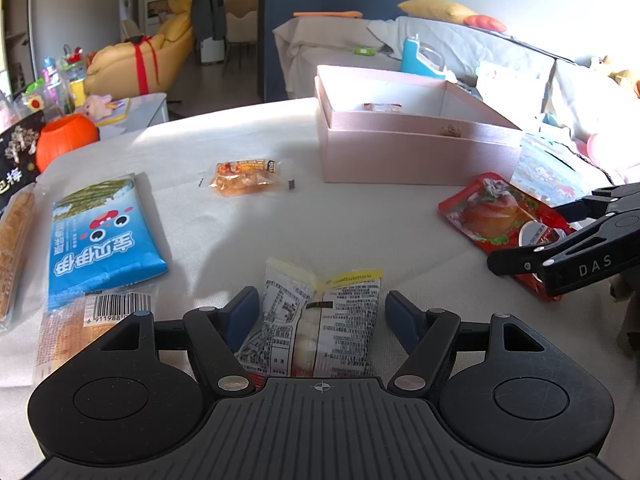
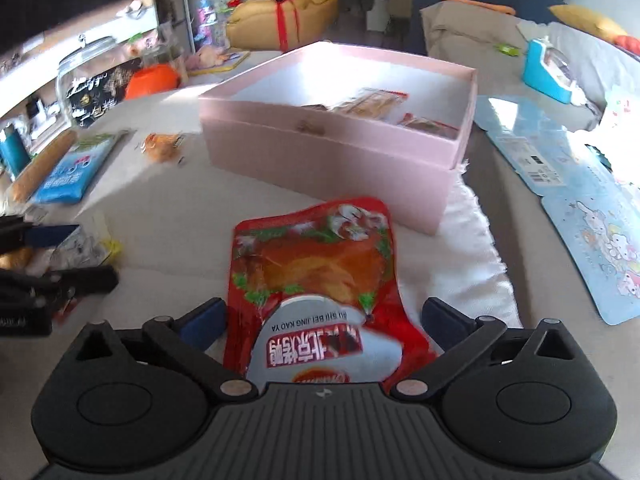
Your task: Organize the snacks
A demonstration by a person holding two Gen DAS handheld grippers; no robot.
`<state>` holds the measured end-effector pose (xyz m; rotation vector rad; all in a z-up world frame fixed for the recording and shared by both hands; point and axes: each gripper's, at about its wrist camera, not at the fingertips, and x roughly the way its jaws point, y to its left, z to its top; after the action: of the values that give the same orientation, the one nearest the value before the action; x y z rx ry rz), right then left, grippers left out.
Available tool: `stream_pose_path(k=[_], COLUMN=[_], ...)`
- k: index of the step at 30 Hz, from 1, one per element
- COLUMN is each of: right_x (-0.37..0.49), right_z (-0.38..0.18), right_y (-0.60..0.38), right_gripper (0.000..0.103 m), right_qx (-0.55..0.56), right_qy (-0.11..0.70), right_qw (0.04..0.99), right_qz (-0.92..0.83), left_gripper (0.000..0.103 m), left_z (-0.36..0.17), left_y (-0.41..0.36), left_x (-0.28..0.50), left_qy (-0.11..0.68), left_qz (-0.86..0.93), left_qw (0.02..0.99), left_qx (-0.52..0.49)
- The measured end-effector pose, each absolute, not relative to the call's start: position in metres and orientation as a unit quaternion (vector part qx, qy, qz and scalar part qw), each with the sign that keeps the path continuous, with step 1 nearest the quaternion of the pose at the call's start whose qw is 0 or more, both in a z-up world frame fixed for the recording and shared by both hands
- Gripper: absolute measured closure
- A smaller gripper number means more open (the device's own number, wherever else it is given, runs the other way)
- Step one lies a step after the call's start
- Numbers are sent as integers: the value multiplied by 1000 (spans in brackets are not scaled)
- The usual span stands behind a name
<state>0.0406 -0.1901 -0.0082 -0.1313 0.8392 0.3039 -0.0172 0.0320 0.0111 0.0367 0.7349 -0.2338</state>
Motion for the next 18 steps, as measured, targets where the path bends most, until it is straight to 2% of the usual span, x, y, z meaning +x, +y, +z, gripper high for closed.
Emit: stream_pose_path(k=[2, 5, 12, 16, 18], right_x=[38, 32, 19, 13, 14], right_z=[-7, -1, 8, 18, 18], right_y=[-186, -178, -168, -166, -165], right_gripper=[3, 16, 22, 34, 35], right_qx=[-76, -87, -106, -113, -119], right_qy=[405, 406, 402, 389, 389], right_qw=[899, 896, 892, 895, 894], right_qz=[146, 158, 175, 186, 187], left_gripper=[28, 28, 28, 28, 28], left_z=[11, 11, 11, 11, 11], left_y=[32, 32, 32, 32, 31], left_x=[-17, -17, -17, -17, -17], left_qy=[358, 358, 358, 357, 357], left_qz=[-114, -114, -113, -113, -114], left_qw=[927, 927, 927, 927, 927], left_qx=[18, 19, 20, 20, 20])
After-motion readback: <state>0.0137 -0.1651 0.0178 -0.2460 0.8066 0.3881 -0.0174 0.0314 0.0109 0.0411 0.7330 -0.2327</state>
